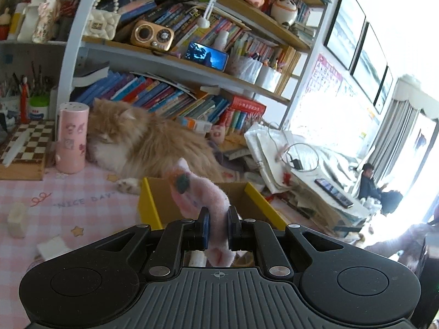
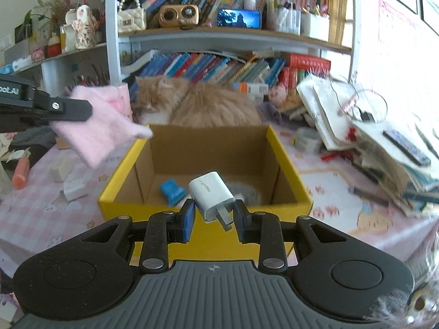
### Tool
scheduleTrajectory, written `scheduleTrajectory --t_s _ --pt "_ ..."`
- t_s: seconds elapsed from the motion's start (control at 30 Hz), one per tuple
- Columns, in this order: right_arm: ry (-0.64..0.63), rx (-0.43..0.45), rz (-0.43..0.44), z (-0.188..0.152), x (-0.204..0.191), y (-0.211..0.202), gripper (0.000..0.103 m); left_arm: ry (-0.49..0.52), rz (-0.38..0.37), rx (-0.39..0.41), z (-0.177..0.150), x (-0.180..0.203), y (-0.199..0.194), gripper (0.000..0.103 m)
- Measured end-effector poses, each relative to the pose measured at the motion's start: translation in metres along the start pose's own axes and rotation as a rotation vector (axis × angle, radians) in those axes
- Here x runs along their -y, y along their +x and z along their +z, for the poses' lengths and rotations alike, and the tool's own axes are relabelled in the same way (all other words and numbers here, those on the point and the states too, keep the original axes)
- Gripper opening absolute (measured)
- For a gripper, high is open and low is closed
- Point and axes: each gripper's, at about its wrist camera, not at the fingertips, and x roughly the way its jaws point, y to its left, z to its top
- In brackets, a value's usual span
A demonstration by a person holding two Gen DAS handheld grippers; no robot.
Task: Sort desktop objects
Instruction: 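Carry the pink glove with the left tool while the right tool carries the charger to the yellow box, then lower both tools into the yellow box and open them to release glove and charger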
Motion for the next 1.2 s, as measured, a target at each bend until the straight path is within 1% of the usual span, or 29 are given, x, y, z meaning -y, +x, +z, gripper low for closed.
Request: scheduleTrajectory --t_s 0.13,0.23,0.37,0.47,0.6,0.8,0.93,1.0,1.13,1.2 --pt "-0.028 0.010 0.023 0.011 0.010 0.019 0.028 0.031 0.022 -0.042 -0.005 0.008 0.028 0.011" --pt "-0.063 0.001 0.038 0.015 0.015 0.038 0.028 0.046 0.051 -0.082 -0.011 0.009 0.047 0.011" --pt "-0.091 -0.034 0.053 0.015 0.021 0.061 0.028 0.047 0.091 -0.125 -0.020 0.009 0.066 0.011" --pt "-0.104 -0.070 0.066 0.014 0.025 0.075 0.028 0.044 0.107 -0.148 -0.026 0.008 0.075 0.011" --pt "-0.119 -0.105 0.081 0.011 0.028 0.089 0.028 0.058 0.126 -0.173 -0.031 0.010 0.085 0.011" --pt "-0.112 -0.121 0.131 0.014 0.034 0.099 0.028 0.057 0.148 -0.209 -0.038 0.009 0.097 0.012" --pt "-0.081 -0.146 0.163 0.015 0.038 0.102 0.028 0.053 0.157 -0.225 -0.041 0.011 0.101 0.013" --pt "-0.067 -0.155 0.176 0.015 0.040 0.103 0.028 0.045 0.161 -0.221 -0.042 0.012 0.100 0.017" --pt "-0.062 -0.159 0.187 0.016 0.042 0.103 0.028 0.044 0.170 -0.206 -0.043 0.014 0.097 0.017" --pt "-0.072 -0.153 0.188 0.016 0.041 0.102 0.030 0.047 0.185 -0.197 -0.044 0.015 0.095 0.021"
